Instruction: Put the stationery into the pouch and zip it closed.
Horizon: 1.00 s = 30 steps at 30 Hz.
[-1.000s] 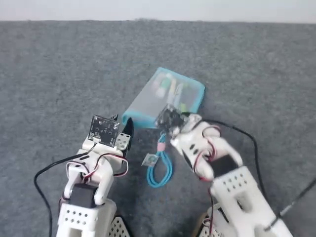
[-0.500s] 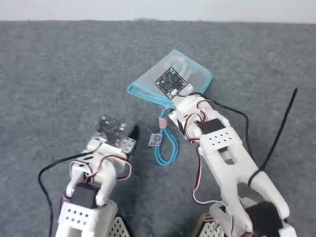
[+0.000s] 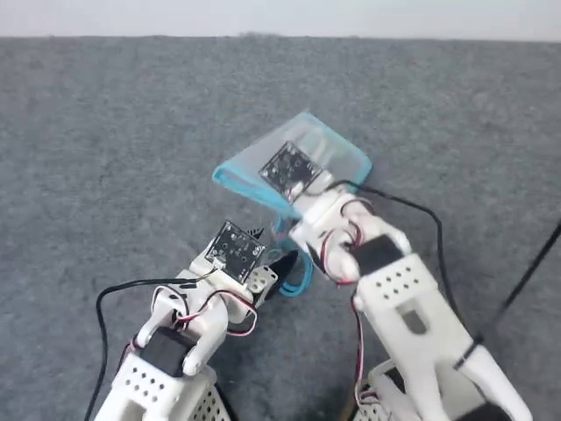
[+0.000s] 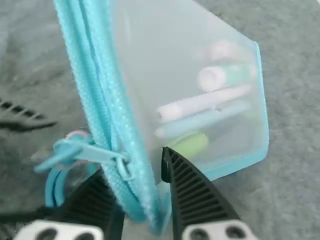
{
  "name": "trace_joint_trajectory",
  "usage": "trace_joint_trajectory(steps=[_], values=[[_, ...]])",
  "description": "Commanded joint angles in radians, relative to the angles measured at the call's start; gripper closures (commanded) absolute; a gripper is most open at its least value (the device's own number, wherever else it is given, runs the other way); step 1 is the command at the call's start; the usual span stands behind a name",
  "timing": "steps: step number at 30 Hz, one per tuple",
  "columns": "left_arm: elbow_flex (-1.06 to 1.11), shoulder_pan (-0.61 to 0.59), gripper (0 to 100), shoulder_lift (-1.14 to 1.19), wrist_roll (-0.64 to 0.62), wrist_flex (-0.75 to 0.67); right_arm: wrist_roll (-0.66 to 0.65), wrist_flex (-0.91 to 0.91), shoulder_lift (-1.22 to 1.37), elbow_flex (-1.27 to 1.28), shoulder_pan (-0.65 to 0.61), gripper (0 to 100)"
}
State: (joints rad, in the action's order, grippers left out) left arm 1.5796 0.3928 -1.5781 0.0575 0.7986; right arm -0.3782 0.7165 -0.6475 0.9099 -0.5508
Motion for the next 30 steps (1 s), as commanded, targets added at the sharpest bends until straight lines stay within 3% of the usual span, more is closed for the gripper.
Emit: trace_joint_trajectory(steps=[1, 6, 12, 18, 30], values=[[-0.015, 0.005, 78, -0.011, 0.000, -0.038, 0.023, 0.012, -0.102, 0.051, -0.035, 99.2], [-0.010, -0.048, 81, -0.009, 0.000, -0.075, 0.023, 0.012, -0.156, 0.092, -0.030, 99.2], [0.042, -0.054, 99, -0.015, 0.000, -0.155, 0.023, 0.013, -0.157, 0.094, -0.033, 99.2], [0.044, -0.063, 99, -0.015, 0.006, -0.153, -0.020, 0.002, -0.157, 0.137, 0.001, 99.2], [0.025, -0.310, 99, -0.017, 0.008, -0.155, -0.084, -0.042, -0.156, 0.147, 0.171, 99.2]])
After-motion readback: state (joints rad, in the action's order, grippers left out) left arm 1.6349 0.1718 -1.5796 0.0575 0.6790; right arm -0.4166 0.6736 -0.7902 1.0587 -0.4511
